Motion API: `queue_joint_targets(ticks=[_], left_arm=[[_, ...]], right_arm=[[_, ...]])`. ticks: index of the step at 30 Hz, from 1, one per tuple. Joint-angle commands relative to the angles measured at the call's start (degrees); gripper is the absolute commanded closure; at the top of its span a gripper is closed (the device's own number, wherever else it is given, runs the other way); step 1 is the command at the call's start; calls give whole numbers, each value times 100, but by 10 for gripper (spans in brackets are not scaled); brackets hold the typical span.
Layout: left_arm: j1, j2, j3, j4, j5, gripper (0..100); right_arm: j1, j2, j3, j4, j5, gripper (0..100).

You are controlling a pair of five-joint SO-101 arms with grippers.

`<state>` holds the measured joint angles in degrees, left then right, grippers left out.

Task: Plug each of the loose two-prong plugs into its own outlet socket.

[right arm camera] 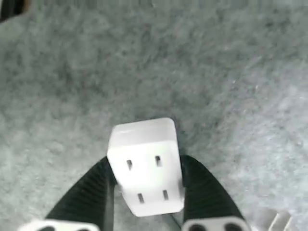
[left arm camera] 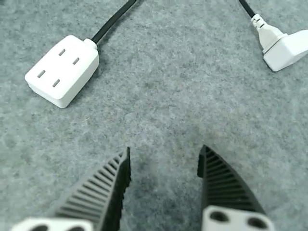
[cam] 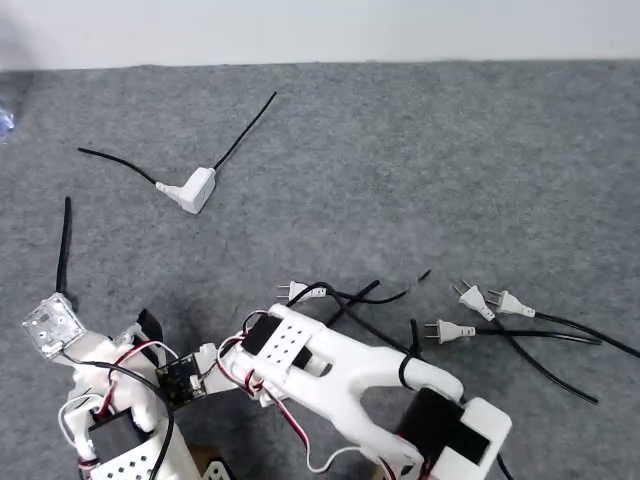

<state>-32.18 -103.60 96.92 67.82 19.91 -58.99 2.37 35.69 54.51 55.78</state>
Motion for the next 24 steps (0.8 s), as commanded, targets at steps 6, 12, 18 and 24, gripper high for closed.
queue_joint_targets(ticks=[6,12,18,24], left_arm=[[0,-70,-48,-18,-35,785],[141,-70,-48,9,-35,785],[141,-70,-48,9,-35,785],[141,-70,-48,9,-35,785]], right_arm=[[1235,-435,-211,101,158,988],[2281,-910,-220,-13,193,989],[2607,-514,-229,-593,193,989],[2185,295,-360,-875,167,989]])
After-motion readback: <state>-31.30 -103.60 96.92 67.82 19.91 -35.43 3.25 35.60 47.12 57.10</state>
